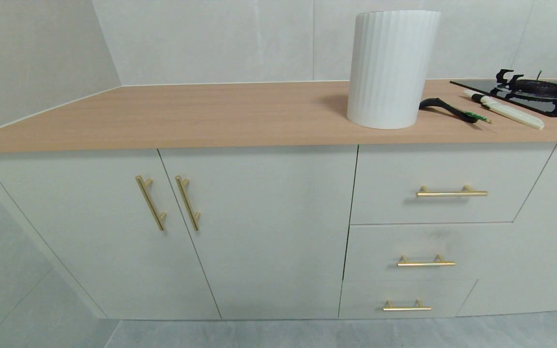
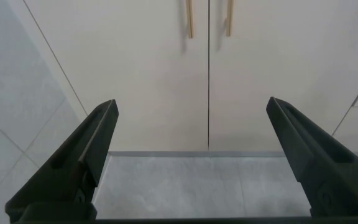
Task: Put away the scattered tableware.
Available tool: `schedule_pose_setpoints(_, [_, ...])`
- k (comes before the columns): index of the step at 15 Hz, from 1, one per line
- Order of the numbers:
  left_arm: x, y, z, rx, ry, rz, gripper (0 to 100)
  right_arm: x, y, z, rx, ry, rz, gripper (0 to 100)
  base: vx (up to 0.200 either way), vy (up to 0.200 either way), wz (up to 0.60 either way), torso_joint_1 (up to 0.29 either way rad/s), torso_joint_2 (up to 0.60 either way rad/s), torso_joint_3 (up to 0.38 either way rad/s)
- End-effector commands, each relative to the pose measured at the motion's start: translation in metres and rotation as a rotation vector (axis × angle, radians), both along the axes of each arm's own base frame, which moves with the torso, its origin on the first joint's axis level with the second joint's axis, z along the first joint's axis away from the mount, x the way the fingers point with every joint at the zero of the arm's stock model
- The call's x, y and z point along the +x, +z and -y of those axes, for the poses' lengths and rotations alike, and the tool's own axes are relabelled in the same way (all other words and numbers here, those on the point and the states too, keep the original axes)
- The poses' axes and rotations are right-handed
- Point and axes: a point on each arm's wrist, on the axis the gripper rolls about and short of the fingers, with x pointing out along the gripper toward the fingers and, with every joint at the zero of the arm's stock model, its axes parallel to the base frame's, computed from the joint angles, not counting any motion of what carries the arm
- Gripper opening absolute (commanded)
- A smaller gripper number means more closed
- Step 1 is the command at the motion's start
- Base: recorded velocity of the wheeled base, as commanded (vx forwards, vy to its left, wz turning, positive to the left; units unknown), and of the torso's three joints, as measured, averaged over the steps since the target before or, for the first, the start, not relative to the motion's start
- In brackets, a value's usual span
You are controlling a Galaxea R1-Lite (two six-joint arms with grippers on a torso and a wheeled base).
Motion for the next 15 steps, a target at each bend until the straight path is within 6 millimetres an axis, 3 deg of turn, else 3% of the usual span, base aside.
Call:
schedule_pose_setpoints(1, [0.0, 0.0, 0.0, -0.001, 0.0, -0.001, 100, 0.0, 0.0, 0.0, -0.001, 0.0, -0.001, 100, 0.0, 0.0, -0.6, 0.007, 0.0, -0.002])
schedule_pose_setpoints(2, [0.0, 0.0, 0.0, -0.001, 0.003, -0.001, 100, 0.0, 0.0, 0.0, 0.001, 0.0, -0.001, 100, 0.0, 0.0, -0.6, 0.007, 0.01, 0.002])
schedule_pose_setpoints(12, [0.0, 0.0, 0.0, -0.002, 0.006, -0.001, 100, 0.0, 0.0, 0.0, -0.011, 0.003, -0.001, 100, 0.0, 0.0, 0.0, 0.0, 0.0, 0.0])
schedule_pose_setpoints(13, [0.0, 0.0, 0.0, -0.002, 0.008, -0.002, 100, -0.001, 0.008, 0.0, -0.011, 0.022, 0.013, 100, 0.0, 0.0, 0.0, 0.0, 0.0, 0.0])
schedule_pose_setpoints(14, [0.0, 0.0, 0.0, -0.002, 0.008, -0.001, 100, 0.0, 0.04, -0.001, 0.011, 0.077, 0.025, 100, 0.0, 0.0, 0.0, 0.0, 0.0, 0.0])
schedule_pose_setpoints(15, [0.0, 0.0, 0.0, -0.001, 0.008, -0.001, 100, 0.013, 0.066, -0.001, 0.066, 0.092, -0.045, 100, 0.0, 0.0, 0.0, 0.0, 0.0, 0.0])
